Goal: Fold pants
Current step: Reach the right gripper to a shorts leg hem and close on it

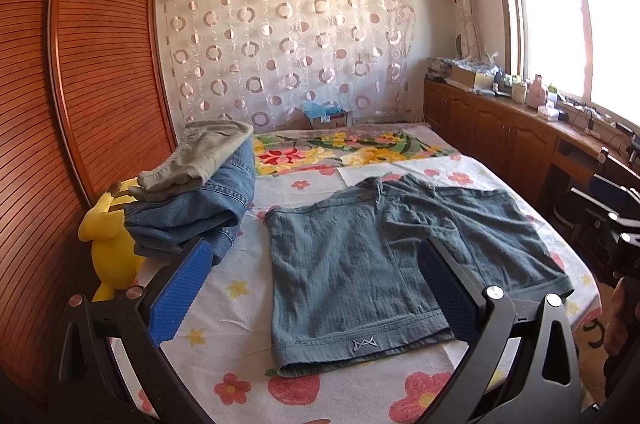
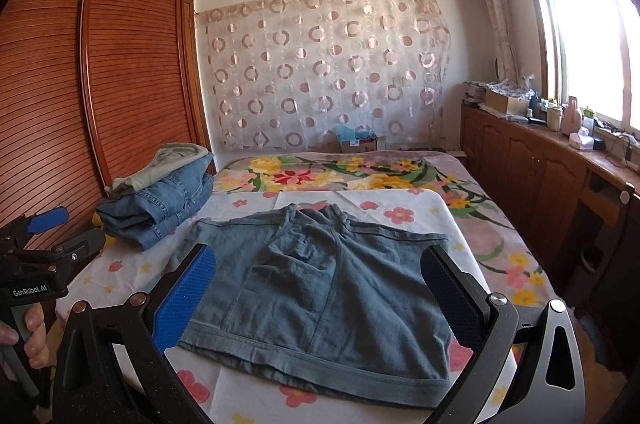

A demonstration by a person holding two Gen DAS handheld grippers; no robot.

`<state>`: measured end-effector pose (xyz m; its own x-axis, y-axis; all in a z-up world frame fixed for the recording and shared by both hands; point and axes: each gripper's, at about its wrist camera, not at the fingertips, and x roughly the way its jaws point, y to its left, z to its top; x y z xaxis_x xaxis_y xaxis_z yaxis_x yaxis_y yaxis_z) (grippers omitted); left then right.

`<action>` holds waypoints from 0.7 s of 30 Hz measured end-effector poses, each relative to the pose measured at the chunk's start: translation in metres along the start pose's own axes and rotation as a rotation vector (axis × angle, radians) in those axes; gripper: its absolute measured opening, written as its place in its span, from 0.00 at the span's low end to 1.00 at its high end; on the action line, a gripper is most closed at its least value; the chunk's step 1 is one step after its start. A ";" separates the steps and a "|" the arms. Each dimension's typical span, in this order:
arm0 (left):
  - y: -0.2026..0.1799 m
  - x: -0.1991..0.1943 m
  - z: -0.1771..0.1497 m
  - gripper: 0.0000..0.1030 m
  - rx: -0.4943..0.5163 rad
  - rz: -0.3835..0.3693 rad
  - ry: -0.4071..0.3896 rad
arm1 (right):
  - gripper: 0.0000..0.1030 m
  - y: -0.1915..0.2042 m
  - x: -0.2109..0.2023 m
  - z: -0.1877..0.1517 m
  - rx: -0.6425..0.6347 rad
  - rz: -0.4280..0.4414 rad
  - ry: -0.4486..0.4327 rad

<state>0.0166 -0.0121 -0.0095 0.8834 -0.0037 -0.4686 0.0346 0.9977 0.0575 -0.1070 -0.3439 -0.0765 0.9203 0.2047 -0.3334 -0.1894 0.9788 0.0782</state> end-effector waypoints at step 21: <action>-0.011 0.077 -0.013 1.00 0.058 -0.157 0.122 | 0.99 -0.022 0.030 0.009 -0.046 -0.115 0.099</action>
<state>0.0781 -0.0229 -0.0579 0.8019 -0.1470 -0.5792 0.1971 0.9801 0.0241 -0.0720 -0.3588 -0.0796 0.8990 0.0892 -0.4289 -0.1027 0.9947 -0.0083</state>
